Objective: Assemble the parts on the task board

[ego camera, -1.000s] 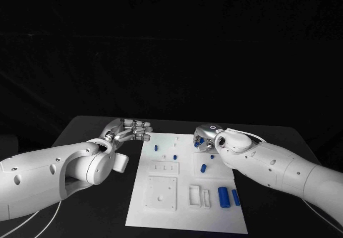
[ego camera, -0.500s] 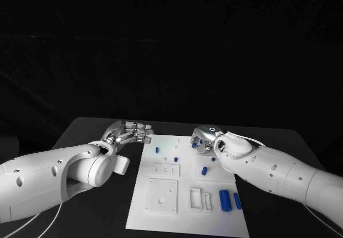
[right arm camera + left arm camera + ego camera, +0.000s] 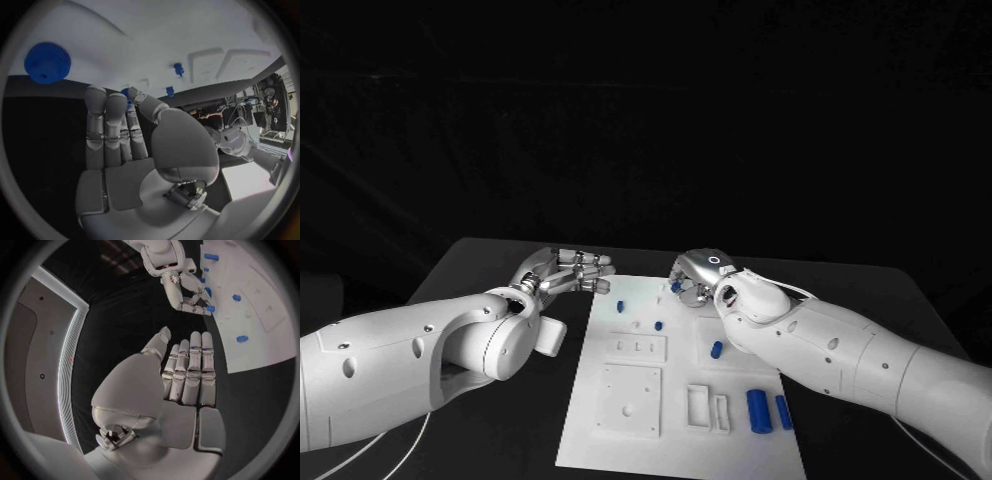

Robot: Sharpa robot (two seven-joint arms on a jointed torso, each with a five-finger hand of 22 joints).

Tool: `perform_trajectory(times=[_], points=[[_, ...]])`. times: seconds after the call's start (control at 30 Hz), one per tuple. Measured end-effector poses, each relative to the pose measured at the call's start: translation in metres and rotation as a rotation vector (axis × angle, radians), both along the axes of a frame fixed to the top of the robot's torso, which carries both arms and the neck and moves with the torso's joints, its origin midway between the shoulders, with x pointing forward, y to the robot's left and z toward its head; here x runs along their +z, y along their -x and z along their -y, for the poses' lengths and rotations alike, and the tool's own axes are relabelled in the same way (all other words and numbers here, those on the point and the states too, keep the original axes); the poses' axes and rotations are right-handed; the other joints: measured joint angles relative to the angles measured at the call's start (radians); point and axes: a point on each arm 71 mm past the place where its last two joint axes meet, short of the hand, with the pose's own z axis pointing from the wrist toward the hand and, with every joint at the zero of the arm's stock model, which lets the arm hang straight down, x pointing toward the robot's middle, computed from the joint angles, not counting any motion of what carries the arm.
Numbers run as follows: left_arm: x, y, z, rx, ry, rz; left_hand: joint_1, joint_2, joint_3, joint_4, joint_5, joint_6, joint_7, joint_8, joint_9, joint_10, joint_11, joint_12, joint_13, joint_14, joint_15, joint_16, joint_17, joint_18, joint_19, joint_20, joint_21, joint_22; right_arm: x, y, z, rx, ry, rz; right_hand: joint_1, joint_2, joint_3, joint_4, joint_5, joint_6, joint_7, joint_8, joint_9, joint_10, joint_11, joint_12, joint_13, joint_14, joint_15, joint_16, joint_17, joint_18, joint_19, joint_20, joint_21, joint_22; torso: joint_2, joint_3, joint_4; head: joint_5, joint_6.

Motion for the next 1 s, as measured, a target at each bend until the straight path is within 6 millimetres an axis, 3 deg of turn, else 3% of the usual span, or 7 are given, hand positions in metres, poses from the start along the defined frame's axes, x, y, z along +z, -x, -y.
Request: perform_trajectory(times=[0.43, 1.0], points=[[0.003, -0.001, 0.007, -0.014, 0.001, 0.006, 0.000, 0.000, 0.000, 0.000, 0.000, 0.000, 0.000, 0.000, 0.000, 0.000, 0.000, 0.000, 0.000, 0.000, 0.000, 0.000, 0.000, 0.000, 0.000, 0.000, 0.000, 0.000, -0.002, -0.007, -0.011, -0.037, 0.005, 0.024, 0.000, 0.000, 0.005, 0.005, -0.002, -0.001, 0.000, -0.001, 0.000, 0.002, -0.002, 0.000, -0.001, 0.000, 0.000, 0.000, -0.001, -0.007, 0.009, -0.001, -0.037, 0.034, 0.005, -0.0068, 0.0087, 0.010, 0.004], [0.009, -0.001, 0.012, -0.028, 0.001, 0.018, 0.000, 0.000, 0.000, 0.000, 0.000, 0.000, 0.000, 0.000, 0.000, 0.000, 0.000, 0.000, 0.001, 0.000, 0.000, 0.000, 0.000, 0.000, 0.000, 0.000, 0.000, 0.000, -0.002, -0.009, -0.018, -0.043, 0.004, 0.038, 0.000, 0.000, 0.005, 0.005, 0.000, 0.002, -0.002, 0.000, 0.000, 0.003, -0.003, -0.003, -0.001, 0.000, 0.000, 0.000, -0.003, -0.008, 0.013, -0.005, -0.043, 0.045, 0.015, -0.0159, 0.0183, 0.011, 0.009]])
